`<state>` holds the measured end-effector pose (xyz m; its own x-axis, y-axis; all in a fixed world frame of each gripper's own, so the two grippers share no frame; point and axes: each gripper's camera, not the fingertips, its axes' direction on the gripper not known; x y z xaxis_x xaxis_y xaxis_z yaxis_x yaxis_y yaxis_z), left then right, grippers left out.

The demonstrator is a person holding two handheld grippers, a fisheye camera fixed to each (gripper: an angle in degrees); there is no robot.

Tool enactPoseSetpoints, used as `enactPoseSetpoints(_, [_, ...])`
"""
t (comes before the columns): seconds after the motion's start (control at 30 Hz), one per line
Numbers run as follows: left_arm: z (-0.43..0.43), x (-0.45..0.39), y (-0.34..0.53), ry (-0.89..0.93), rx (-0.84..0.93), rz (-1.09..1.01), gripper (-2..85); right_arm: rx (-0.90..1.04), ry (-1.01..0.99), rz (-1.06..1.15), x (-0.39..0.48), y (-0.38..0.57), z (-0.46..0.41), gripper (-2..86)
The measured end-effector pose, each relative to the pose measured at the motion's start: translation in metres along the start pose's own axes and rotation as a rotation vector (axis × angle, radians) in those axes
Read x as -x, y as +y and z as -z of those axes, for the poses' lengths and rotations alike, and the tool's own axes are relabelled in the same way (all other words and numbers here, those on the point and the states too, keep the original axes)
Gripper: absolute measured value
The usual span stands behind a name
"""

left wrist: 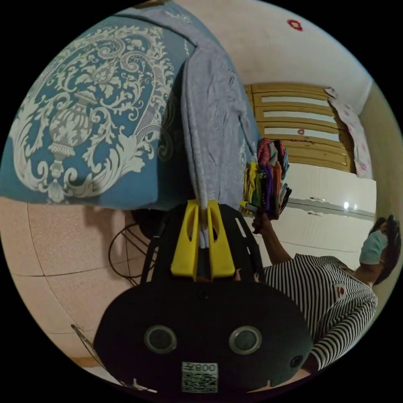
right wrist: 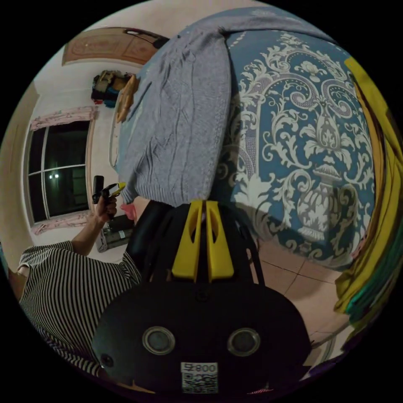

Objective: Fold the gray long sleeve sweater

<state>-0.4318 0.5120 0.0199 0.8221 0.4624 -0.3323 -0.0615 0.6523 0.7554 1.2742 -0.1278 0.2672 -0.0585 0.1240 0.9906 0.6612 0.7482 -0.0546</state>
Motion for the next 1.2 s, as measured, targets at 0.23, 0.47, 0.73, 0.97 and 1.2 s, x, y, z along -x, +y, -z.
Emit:
enactPoseSetpoints(0.23, [0.039, -0.017, 0.053, 0.020, -0.102, -0.022, 3.3, -0.049, 0.024, 0.067, 0.038, 0.055, 0.035, 1.0])
enactPoseSetpoints(0.47, [0.026, 0.017, 0.065, -0.088, -0.095, 0.071, 3.4, 0.006, 0.040, 0.022, 0.030, 0.065, 0.017, 1.0])
enactPoseSetpoints(0.73, [0.036, 0.020, 0.080, -0.136, -0.169, 0.119, 3.0, -0.052, 0.074, -0.062, 0.006, 0.053, 0.031, 0.7])
enactPoseSetpoints(0.97, [0.033, -0.021, 0.050, -0.172, -0.258, 0.009, 2.9, -0.266, 0.271, -0.059, 0.004, -0.002, 0.104, 2.8])
enactPoseSetpoints(1.2, [-0.056, -0.101, -0.063, -0.083, -0.139, -0.250, 3.1, -0.447, 0.491, -0.057, 0.009, -0.129, 0.183, 7.8])
